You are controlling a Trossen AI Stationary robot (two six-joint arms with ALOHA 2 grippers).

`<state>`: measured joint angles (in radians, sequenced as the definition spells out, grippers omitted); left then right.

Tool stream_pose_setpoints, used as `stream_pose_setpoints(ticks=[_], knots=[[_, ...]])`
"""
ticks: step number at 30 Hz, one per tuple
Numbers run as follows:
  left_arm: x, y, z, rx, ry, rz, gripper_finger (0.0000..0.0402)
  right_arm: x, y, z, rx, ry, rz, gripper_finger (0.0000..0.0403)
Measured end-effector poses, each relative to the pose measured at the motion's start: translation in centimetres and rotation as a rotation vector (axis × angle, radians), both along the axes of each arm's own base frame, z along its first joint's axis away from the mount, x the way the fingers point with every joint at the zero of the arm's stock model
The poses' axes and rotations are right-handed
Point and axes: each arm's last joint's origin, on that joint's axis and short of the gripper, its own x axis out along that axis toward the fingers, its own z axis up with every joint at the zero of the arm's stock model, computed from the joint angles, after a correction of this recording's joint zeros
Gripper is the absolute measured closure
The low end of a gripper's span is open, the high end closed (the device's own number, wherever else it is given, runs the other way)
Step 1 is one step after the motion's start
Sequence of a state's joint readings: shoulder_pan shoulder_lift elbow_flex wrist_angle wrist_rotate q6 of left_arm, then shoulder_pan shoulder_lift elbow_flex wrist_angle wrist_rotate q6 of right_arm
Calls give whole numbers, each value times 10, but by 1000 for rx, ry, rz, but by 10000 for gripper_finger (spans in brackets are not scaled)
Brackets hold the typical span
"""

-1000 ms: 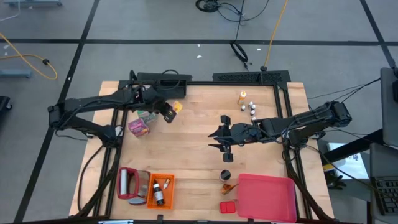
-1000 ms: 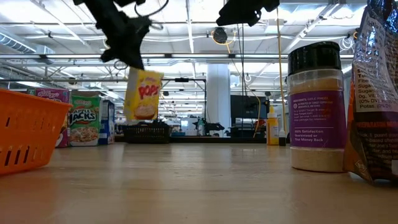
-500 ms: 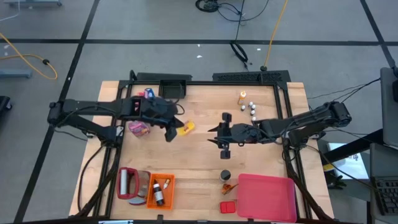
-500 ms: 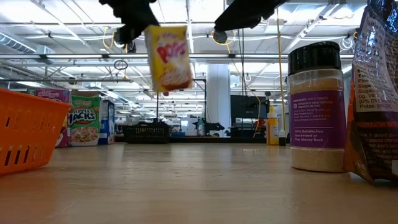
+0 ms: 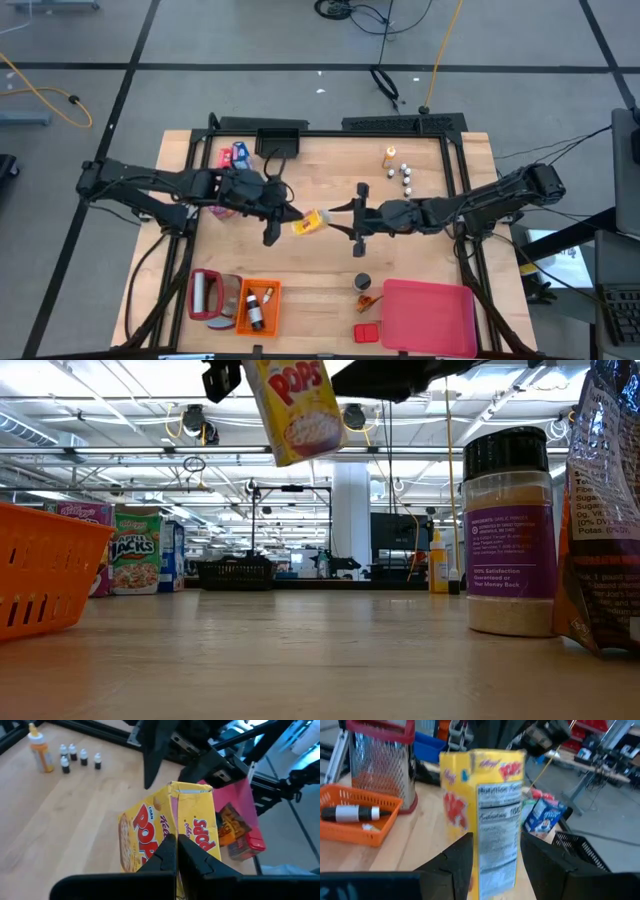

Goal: Pick & Place Kitchen Items
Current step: Put the yellow cereal box into the red bin

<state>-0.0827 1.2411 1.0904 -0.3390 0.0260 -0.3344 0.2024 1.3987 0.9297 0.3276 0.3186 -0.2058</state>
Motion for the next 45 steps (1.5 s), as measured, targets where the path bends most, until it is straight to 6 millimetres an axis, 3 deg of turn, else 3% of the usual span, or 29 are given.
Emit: stream_pose_setpoints(ticks=[22, 27, 34, 45], knots=[[22, -1, -12, 32, -24, 8, 401, 1, 1, 3, -8, -30, 10, 250], [22, -1, -12, 32, -28, 9, 401, 2, 1, 1, -9, -25, 10, 284], [22, -1, -12, 39, -27, 13, 402, 2, 1, -1, -12, -8, 13, 387], [22, 0, -13, 66, -24, -1, 379, 2, 1, -3, -15, 7, 13, 401]])
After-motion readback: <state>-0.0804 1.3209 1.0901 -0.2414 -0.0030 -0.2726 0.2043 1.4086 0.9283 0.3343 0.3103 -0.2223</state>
